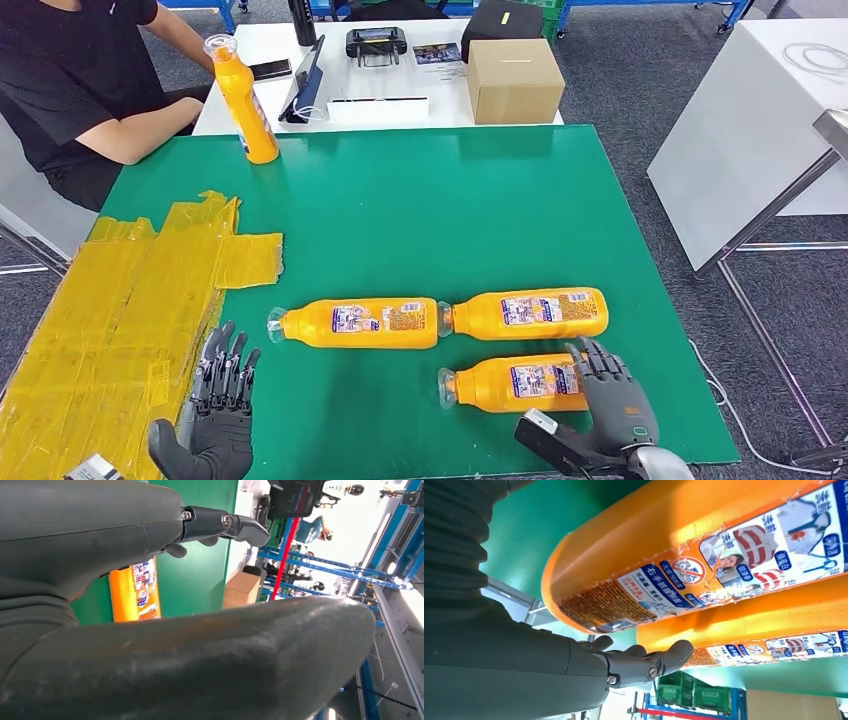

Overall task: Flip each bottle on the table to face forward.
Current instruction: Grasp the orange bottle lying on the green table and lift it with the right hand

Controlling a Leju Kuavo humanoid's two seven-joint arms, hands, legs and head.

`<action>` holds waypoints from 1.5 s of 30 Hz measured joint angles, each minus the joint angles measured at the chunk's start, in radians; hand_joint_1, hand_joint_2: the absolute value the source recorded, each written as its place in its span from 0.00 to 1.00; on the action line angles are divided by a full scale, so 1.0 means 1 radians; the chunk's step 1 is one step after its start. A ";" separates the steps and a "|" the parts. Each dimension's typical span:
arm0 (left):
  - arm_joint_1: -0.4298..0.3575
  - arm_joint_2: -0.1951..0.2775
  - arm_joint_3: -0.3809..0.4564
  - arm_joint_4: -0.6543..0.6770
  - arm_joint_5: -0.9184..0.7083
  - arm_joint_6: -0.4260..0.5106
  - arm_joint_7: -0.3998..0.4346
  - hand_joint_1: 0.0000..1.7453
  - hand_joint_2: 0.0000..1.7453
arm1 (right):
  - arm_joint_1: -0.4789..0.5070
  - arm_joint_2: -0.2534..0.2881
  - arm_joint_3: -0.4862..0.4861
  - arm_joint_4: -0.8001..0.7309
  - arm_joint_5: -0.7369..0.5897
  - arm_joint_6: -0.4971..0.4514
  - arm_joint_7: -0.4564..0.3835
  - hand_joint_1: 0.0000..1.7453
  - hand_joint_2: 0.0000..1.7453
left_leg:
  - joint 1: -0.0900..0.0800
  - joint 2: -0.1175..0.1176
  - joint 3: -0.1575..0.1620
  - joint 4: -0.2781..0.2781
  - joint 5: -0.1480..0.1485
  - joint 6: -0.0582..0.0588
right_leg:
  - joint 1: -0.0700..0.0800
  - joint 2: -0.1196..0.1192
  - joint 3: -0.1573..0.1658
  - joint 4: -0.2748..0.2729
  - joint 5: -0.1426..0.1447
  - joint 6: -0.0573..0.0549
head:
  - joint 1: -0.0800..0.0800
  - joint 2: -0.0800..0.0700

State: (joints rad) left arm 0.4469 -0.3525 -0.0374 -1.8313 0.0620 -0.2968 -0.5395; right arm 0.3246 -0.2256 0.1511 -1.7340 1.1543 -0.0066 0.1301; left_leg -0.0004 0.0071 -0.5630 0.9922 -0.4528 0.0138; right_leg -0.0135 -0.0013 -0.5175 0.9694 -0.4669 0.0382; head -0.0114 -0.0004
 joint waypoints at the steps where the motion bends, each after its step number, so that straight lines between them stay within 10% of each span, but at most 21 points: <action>1: 0.000 0.000 0.000 0.000 0.001 0.000 0.000 0.00 0.00 | -0.006 -0.006 0.006 0.005 -0.002 0.002 0.003 0.00 1.00 | 0.000 0.000 0.000 0.000 0.000 0.000 | 0.000 0.000 0.000 0.000 0.000 0.000 | 0.000 0.000; 5: -0.002 0.000 0.000 0.000 0.001 0.000 0.005 0.00 0.00 | -0.027 -0.029 0.038 0.032 -0.007 0.031 0.023 0.03 1.00 | 0.000 0.000 0.000 0.000 0.000 0.000 | 0.000 0.000 0.000 0.000 0.000 0.000 | 0.000 0.000; 9: -0.009 0.000 0.000 0.005 0.002 -0.002 0.012 0.00 0.00 | -0.050 -0.071 0.079 0.068 -0.041 0.078 0.065 0.86 1.00 | 0.000 0.000 0.001 0.000 0.000 0.000 | 0.000 0.000 0.001 0.000 0.000 0.000 | 0.000 0.000; 11: -0.015 0.000 0.000 0.010 0.002 -0.006 0.015 0.00 0.00 | -0.062 -0.103 0.103 0.087 -0.068 0.100 0.083 0.96 1.00 | 0.000 0.000 0.003 0.000 0.000 0.000 | 0.000 0.000 -0.001 0.000 0.000 0.000 | 0.000 0.000; 23: -0.042 0.000 0.000 0.047 0.002 -0.017 0.023 0.00 0.00 | -0.135 -0.268 0.236 0.143 -0.239 0.141 0.151 1.00 1.00 | 0.001 0.000 0.020 0.000 -0.005 0.004 | 0.001 0.000 0.011 -0.006 -0.003 0.003 | 0.000 0.000; 38: -0.064 0.000 -0.003 0.071 0.006 -0.018 0.033 0.00 0.00 | -0.183 -0.305 0.295 0.191 -0.316 0.118 0.162 1.00 1.00 | 0.003 0.001 0.036 -0.001 -0.009 0.008 | 0.003 0.000 0.032 -0.017 -0.003 0.005 | 0.000 0.000; 42: -0.050 0.000 0.000 0.072 0.034 -0.035 0.037 0.00 1.00 | -0.153 -0.271 0.275 0.180 -0.403 -0.002 0.093 1.00 1.00 | 0.003 0.001 0.034 -0.001 -0.010 0.009 | 0.003 0.000 0.031 -0.017 -0.002 0.006 | 0.001 0.000; 45: -0.035 0.000 0.005 0.073 0.048 -0.037 0.042 0.00 1.00 | -0.105 -0.213 0.229 0.129 -0.472 -0.059 0.004 1.00 1.00 | 0.003 0.001 0.030 -0.001 -0.009 0.009 | 0.003 0.000 0.030 -0.017 -0.002 0.006 | 0.000 0.000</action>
State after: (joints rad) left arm 0.4121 -0.3529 -0.0322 -1.7587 0.1098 -0.3343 -0.4976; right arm 0.2201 -0.4382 0.3801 -1.6045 0.6823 -0.0651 0.1341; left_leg 0.0024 0.0081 -0.5329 0.9917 -0.4622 0.0224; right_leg -0.0108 -0.0010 -0.4875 0.9525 -0.4690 0.0446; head -0.0111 -0.0004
